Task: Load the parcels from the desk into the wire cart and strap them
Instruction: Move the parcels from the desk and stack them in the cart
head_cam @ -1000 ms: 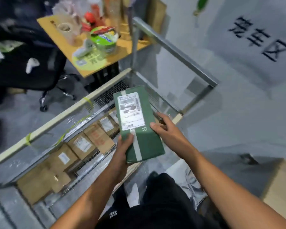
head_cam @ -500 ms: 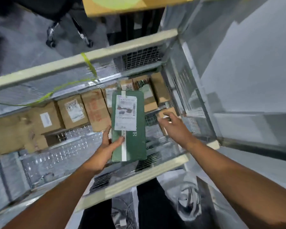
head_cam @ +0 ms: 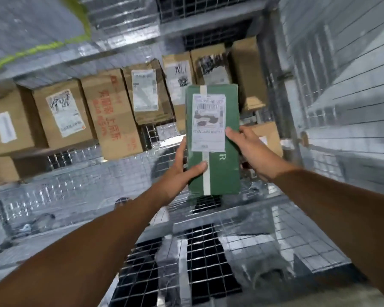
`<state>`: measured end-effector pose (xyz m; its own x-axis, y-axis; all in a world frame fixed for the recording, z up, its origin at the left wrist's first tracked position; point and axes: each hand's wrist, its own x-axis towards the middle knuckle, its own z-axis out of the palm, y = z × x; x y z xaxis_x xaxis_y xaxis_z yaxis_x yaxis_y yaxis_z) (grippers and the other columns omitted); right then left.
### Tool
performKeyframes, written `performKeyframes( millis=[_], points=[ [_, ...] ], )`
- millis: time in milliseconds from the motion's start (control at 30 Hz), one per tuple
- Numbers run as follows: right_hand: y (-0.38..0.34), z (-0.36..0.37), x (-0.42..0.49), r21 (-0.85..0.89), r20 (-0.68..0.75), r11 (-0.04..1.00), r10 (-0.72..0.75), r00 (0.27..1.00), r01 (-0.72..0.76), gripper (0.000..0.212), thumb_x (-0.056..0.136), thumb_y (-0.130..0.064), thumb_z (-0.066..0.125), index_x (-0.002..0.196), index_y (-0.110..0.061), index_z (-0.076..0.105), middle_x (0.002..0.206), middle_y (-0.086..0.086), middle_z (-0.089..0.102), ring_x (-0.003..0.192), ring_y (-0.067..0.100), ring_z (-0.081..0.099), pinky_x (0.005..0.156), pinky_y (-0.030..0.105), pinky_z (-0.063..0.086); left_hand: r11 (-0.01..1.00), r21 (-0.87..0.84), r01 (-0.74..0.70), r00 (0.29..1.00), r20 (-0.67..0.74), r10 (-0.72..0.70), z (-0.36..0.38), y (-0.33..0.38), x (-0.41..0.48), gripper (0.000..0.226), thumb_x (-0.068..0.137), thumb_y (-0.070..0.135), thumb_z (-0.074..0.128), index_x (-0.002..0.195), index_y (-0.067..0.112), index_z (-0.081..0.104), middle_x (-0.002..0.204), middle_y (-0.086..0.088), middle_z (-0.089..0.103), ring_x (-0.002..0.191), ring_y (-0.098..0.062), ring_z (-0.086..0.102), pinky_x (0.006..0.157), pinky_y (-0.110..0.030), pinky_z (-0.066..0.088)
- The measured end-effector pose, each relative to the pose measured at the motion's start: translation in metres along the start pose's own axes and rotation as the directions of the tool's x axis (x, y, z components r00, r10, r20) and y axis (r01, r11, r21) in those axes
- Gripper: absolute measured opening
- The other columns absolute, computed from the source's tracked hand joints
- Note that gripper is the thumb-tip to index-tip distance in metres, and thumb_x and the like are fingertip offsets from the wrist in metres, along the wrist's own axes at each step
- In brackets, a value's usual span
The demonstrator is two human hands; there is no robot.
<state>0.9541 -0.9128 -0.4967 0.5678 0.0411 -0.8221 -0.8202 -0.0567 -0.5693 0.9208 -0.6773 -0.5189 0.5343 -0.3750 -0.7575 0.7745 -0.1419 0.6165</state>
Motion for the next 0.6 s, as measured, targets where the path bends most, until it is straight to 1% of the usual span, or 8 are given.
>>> performKeyframes(
  millis=[67, 167, 233, 300, 367, 467, 533, 600],
  points=[
    [0.002, 0.007, 0.0, -0.029, 0.014, 1.0, -0.011, 1.0, 0.012, 0.098, 0.079, -0.069, 0.071, 0.156, -0.018, 0.036, 0.138, -0.002, 0.065, 0.11, 0.008, 0.072, 0.096, 0.035, 0.059, 1.0, -0.028, 0.012, 1.0, -0.025, -0.013, -0.003, -0.003, -0.008, 0.094, 0.08, 0.058, 0.084, 0.147, 0.073, 0.019, 0.162, 0.014, 0.041, 0.144, -0.019, 0.048, 0.117, -0.057, 0.04],
    [-0.01, 0.022, -0.004, -0.083, 0.039, 0.996, -0.031, 0.999, 0.034, 0.123, 0.061, -0.084, 0.075, 0.158, -0.023, 0.032, 0.139, -0.007, 0.063, 0.108, 0.003, 0.072, 0.091, 0.027, 0.058, 0.997, -0.074, 0.033, 0.998, -0.044, -0.036, -0.014, -0.002, -0.026, 0.093, 0.082, 0.056, 0.084, 0.15, 0.066, 0.022, 0.157, 0.013, 0.048, 0.139, -0.017, 0.053, 0.116, -0.055, 0.042],
    [-0.019, 0.036, -0.005, -0.096, 0.054, 0.995, -0.028, 0.998, 0.033, 0.131, 0.053, -0.091, 0.075, 0.159, -0.03, 0.03, 0.138, -0.012, 0.063, 0.112, 0.005, 0.07, 0.101, 0.037, 0.056, 0.992, -0.119, 0.035, 0.998, -0.05, -0.042, -0.024, -0.001, -0.038, 0.094, 0.081, 0.054, 0.085, 0.151, 0.064, 0.023, 0.156, 0.011, 0.05, 0.139, -0.016, 0.054, 0.117, -0.054, 0.041],
    [-0.025, 0.052, -0.003, -0.086, 0.086, 0.996, -0.013, 0.996, 0.02, 0.126, 0.055, -0.09, 0.076, 0.159, -0.037, 0.028, 0.138, -0.014, 0.064, 0.116, 0.008, 0.069, 0.107, 0.043, 0.053, 0.986, -0.16, 0.047, 0.996, -0.065, -0.058, -0.035, -0.004, -0.047, 0.094, 0.079, 0.057, 0.086, 0.149, 0.067, 0.024, 0.157, 0.013, 0.048, 0.14, -0.017, 0.052, 0.118, -0.055, 0.04],
    [-0.024, 0.071, -0.001, -0.055, 0.131, 0.998, 0.0, 0.991, 0.007, 0.116, 0.062, -0.084, 0.078, 0.158, -0.041, 0.028, 0.139, -0.014, 0.064, 0.118, 0.009, 0.069, 0.108, 0.045, 0.053, 0.98, -0.193, 0.048, 0.995, -0.078, -0.064, -0.047, -0.011, -0.052, 0.096, 0.077, 0.058, 0.086, 0.149, 0.066, 0.024, 0.155, 0.016, 0.05, 0.139, -0.014, 0.053, 0.118, -0.053, 0.04],
    [-0.017, 0.1, 0.005, -0.088, 0.162, 0.996, 0.01, 0.987, 0.004, 0.107, 0.069, -0.08, 0.078, 0.157, -0.048, 0.027, 0.145, -0.017, 0.058, 0.125, 0.008, 0.064, 0.109, 0.044, 0.053, 0.981, -0.186, 0.053, 0.99, -0.116, -0.075, -0.061, -0.028, -0.055, 0.103, 0.074, 0.058, 0.089, 0.15, 0.067, 0.019, 0.15, 0.028, 0.05, 0.135, -0.003, 0.054, 0.111, -0.037, 0.046],
    [-0.006, 0.114, 0.012, -0.119, 0.147, 0.993, 0.029, 0.989, -0.011, 0.11, 0.07, -0.08, 0.076, 0.159, -0.043, 0.023, 0.151, -0.012, 0.055, 0.13, 0.016, 0.06, 0.112, 0.049, 0.049, 0.981, -0.188, 0.045, 0.988, -0.137, -0.071, -0.068, -0.042, -0.052, 0.106, 0.071, 0.059, 0.09, 0.149, 0.066, 0.019, 0.139, 0.035, 0.056, 0.127, 0.001, 0.06, 0.101, -0.029, 0.053],
    [0.006, 0.125, 0.018, -0.161, 0.145, 0.987, 0.051, 0.988, -0.027, 0.111, 0.073, -0.078, 0.076, 0.16, -0.041, 0.018, 0.153, -0.008, 0.053, 0.132, 0.019, 0.059, 0.114, 0.051, 0.047, 0.979, -0.196, 0.048, 0.981, -0.175, -0.083, -0.072, -0.052, -0.045, 0.103, 0.069, 0.065, 0.088, 0.147, 0.059, 0.021, 0.136, 0.021, 0.064, 0.123, -0.009, 0.066, 0.104, -0.039, 0.054]
  ],
)
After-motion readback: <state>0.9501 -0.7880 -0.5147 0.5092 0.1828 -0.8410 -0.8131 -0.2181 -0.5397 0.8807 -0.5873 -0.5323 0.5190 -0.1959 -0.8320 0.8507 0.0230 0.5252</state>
